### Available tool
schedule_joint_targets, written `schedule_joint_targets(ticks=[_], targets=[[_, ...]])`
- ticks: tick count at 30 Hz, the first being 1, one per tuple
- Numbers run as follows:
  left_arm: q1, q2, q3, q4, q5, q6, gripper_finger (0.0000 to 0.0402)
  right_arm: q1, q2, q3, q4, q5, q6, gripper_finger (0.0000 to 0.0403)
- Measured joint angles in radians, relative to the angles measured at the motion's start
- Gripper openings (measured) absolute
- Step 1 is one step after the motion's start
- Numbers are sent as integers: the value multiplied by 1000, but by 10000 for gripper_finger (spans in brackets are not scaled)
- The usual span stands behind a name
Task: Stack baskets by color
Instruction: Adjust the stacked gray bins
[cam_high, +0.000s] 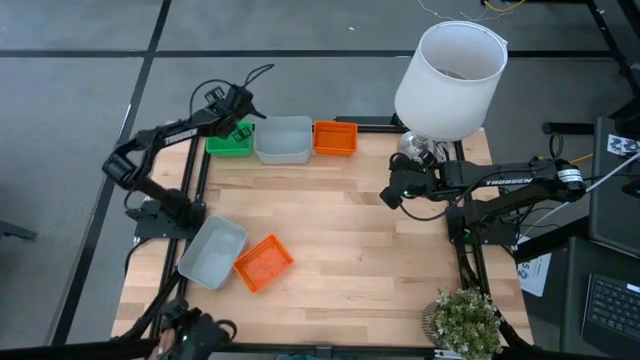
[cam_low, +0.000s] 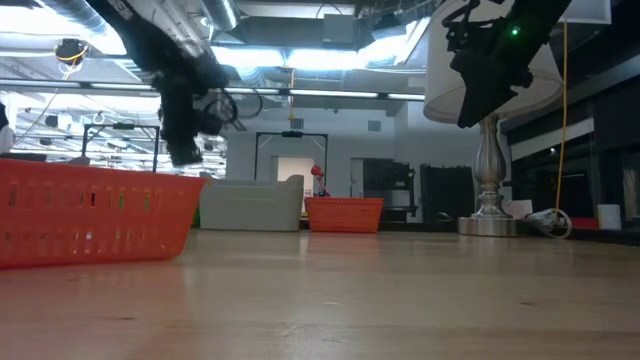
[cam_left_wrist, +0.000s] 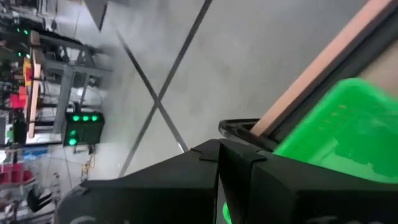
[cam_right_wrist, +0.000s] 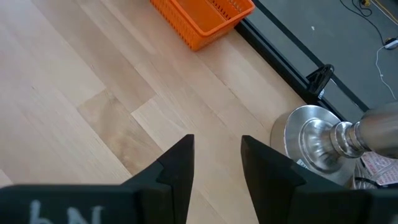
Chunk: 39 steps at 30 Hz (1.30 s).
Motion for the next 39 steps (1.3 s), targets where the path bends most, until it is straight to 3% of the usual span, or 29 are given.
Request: schedule_joint_targets(ticks=[2, 4, 9, 13, 17, 21, 31, 39], targets=[[-24, -58, 19, -53, 19, -27, 0, 0, 0, 0, 0, 0, 0, 134], [-52, -116, 33, -124, 109, -70, 0, 0, 0, 0, 0, 0, 1, 134], [-124, -221, 36, -272, 568, -245, 0, 0, 0, 0, 2, 0, 1, 134], [-240, -203, 22, -375, 741, -300, 0, 0, 0, 0, 3, 0, 1, 134], [-361, -148, -28, -288, 744, -277, 0, 0, 0, 0, 9, 0, 1, 134], [-405, -64, -35, -160, 626, -278, 0, 0, 0, 0, 9, 0, 0, 134], [-374, 171, -37, -51, 591, -274, 0, 0, 0, 0, 9, 0, -2, 134], [-352, 198, -37, 4, 543, -250, 0, 0, 0, 0, 9, 0, -2, 134]])
